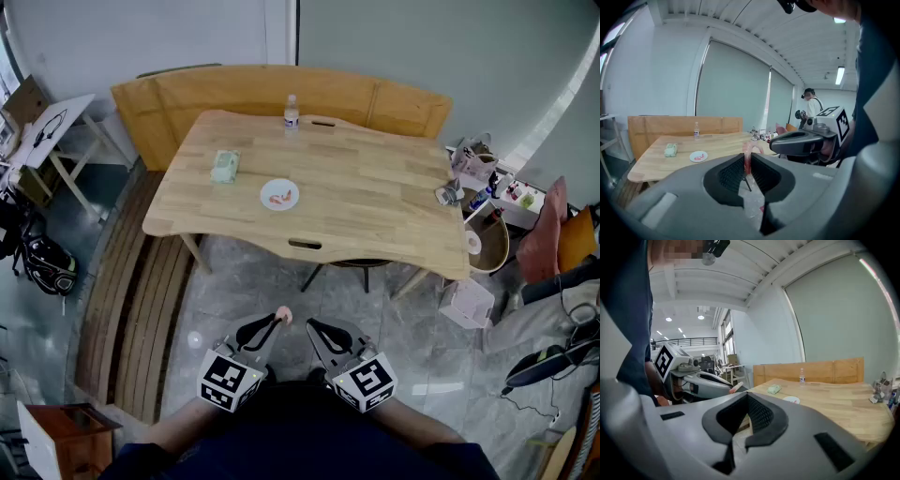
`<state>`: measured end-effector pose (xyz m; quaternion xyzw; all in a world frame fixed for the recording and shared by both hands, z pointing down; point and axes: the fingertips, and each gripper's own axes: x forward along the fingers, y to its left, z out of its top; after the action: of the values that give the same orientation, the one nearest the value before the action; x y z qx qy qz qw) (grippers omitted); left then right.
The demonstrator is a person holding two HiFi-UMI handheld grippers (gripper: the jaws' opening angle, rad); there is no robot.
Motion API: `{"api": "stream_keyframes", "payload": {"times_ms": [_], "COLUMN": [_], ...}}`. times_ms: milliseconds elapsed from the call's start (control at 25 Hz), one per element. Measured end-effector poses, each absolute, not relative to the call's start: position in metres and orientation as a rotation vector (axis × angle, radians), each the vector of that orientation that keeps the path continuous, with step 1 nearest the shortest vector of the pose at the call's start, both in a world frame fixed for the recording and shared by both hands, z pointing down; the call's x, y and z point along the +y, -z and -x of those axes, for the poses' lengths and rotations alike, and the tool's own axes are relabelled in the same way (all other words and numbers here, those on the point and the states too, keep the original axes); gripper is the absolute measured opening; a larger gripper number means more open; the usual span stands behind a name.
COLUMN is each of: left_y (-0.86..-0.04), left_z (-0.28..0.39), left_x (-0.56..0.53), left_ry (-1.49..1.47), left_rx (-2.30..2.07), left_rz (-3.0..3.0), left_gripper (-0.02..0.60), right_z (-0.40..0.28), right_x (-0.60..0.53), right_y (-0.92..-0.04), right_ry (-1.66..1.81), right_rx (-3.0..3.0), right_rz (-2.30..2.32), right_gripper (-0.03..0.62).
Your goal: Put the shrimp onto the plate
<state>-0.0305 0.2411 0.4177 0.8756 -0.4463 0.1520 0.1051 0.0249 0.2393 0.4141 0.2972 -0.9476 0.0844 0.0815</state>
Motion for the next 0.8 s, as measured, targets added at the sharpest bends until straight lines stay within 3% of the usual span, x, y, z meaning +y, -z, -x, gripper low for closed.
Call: {"api": "stream_keyframes", "payload": {"times_ms": [800], "left_y": [-0.415], "left_z": [0.018], "left_x": [0.24], "left_ry": [-0.445], "left_rx": [-1.353], "left_rz": [-2.545], "left_gripper": [0.049], "right_z": [-0.043], "right_x": [0.234], "right_y": [-0.41], "right_ry": [-0.255], "right_rx": [-2.862], "right_rz": [-0.873], "right_gripper": [0.009]}}
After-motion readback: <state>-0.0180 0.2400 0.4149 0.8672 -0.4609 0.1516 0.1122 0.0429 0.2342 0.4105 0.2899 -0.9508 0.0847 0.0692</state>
